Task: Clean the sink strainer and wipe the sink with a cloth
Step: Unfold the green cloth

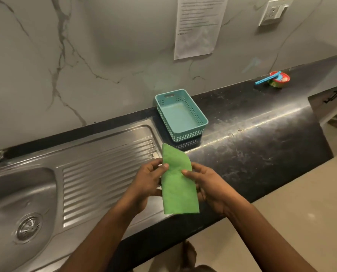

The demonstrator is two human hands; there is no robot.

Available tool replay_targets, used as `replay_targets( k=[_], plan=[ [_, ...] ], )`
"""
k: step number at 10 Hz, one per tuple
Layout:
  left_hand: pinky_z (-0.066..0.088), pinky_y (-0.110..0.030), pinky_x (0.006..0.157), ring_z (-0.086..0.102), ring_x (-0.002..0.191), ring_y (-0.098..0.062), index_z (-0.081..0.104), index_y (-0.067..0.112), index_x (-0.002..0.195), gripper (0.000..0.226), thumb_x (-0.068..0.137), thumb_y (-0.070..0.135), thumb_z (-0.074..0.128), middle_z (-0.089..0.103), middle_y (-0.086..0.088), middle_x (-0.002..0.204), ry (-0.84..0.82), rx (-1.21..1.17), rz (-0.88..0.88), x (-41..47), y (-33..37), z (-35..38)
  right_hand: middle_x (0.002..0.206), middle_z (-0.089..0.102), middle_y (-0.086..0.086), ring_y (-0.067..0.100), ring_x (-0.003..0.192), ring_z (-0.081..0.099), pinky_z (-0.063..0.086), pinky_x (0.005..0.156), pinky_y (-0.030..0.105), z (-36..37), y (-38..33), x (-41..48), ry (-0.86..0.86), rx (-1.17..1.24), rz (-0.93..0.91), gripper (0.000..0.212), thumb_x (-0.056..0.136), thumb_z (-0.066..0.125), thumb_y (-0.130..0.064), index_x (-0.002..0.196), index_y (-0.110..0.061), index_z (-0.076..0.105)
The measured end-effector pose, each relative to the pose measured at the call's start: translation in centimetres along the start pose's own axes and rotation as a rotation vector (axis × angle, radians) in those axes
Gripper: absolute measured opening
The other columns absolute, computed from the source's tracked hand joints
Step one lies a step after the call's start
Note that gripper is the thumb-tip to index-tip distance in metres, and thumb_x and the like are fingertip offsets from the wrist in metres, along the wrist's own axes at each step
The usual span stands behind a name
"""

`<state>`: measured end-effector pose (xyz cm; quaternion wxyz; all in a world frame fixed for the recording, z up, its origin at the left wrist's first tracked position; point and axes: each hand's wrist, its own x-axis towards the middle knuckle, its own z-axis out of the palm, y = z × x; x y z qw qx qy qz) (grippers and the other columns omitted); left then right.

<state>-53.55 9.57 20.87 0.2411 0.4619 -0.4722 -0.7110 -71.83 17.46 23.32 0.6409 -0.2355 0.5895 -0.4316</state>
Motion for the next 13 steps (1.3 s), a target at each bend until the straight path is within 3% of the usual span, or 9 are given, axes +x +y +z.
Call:
replay_targets(
  k=[3,4,5,6,7,8,10,11,13],
  plan=[
    [0.062,-0.033,0.056,0.079,0.075,-0.018,0.057,0.016,0.141,0.049,0.097,-0.003,0.066,0.074,-0.02,0.119,0.118,0.005,0.117,8.6,4.8,5.4,0.114,0.076,0.016,0.024,0.09,0.076,0.063,0.074,0.036,-7.1,-7.7,9.2,0.014,-0.084,-0.175,0.041,0.098,0.056,0.009,0.133,-0.011,0.063],
    [0.064,-0.037,0.056,0.078,0.072,-0.017,0.045,0.022,0.151,0.064,0.097,-0.008,0.064,0.073,-0.023,0.121,0.175,-0.038,0.136,11.5,6.7,6.0,0.115,0.075,0.016,0.028,0.094,0.075,0.063,0.076,0.039,-7.9,-10.5,12.7,-0.004,-0.104,-0.196,0.047,0.097,0.054,0.011,0.134,-0.017,0.063],
    [0.065,-0.04,0.069,0.074,0.083,-0.024,0.034,0.016,0.161,0.075,0.096,-0.009,0.064,0.069,-0.027,0.126,0.245,-0.074,0.127,14.5,8.3,5.8,0.111,0.076,0.013,0.027,0.089,0.078,0.064,0.07,0.038,-8.1,-13.1,16.1,-0.017,-0.099,-0.186,0.049,0.097,0.05,0.012,0.132,-0.021,0.063],
    [0.065,-0.033,0.069,0.074,0.095,-0.028,0.035,0.009,0.16,0.074,0.095,-0.01,0.066,0.068,-0.024,0.131,0.28,-0.095,0.118,16.9,9.1,5.1,0.113,0.074,0.014,0.031,0.094,0.076,0.064,0.073,0.042,-7.9,-15.2,19.6,-0.01,-0.123,-0.168,0.05,0.099,0.047,0.011,0.135,-0.021,0.061],
    [0.063,-0.036,0.082,0.071,0.102,-0.031,0.042,0.005,0.155,0.069,0.094,-0.006,0.07,0.063,-0.022,0.133,0.336,-0.06,0.105,18.4,9.2,4.2,0.124,0.07,0.019,0.038,0.109,0.071,0.062,0.086,0.048,-7.6,-16.5,23.2,0.004,-0.212,-0.162,0.052,0.1,0.045,0.009,0.144,-0.018,0.056],
    [0.061,-0.035,0.081,0.069,0.091,-0.024,0.049,0.005,0.148,0.06,0.094,-0.004,0.071,0.064,-0.013,0.117,0.37,-0.038,0.107,19.0,9.0,3.4,0.128,0.068,0.019,0.039,0.114,0.068,0.06,0.092,0.051,-7.0,-17.0,26.1,0.015,-0.323,-0.148,0.053,0.101,0.044,0.008,0.144,-0.019,0.056],
    [0.058,-0.035,0.078,0.067,0.084,-0.019,0.059,0.01,0.13,0.036,0.098,-0.001,0.069,0.066,-0.013,0.117,0.407,-0.017,0.104,18.8,8.4,2.2,0.115,0.072,0.013,0.023,0.086,0.07,0.058,0.059,0.029,-5.8,-15.6,30.1,0.024,-0.47,-0.134,0.056,0.098,0.041,0.009,0.143,-0.021,0.058],
    [0.057,-0.041,0.086,0.068,0.092,-0.021,0.062,0.012,0.13,0.033,0.099,0.004,0.07,0.068,-0.011,0.117,0.404,-0.001,0.109,18.7,7.9,1.8,0.102,0.07,0.004,0.02,0.083,0.068,0.055,0.059,0.03,-5.9,-14.4,31.1,0.036,-0.498,-0.068,0.058,0.099,0.039,0.005,0.145,-0.028,0.054],
    [0.06,-0.048,0.095,0.068,0.1,-0.023,0.066,0.009,0.133,0.033,0.101,0.01,0.068,0.071,-0.017,0.126,0.417,0.076,0.106,17.7,7.9,1.7,0.147,0.051,0.015,0.036,0.121,0.059,0.056,0.095,0.052,-7.6,-13.6,31.6,0.151,-0.701,-0.049,0.067,0.099,0.058,-0.008,0.16,-0.019,0.031]
  ],
)
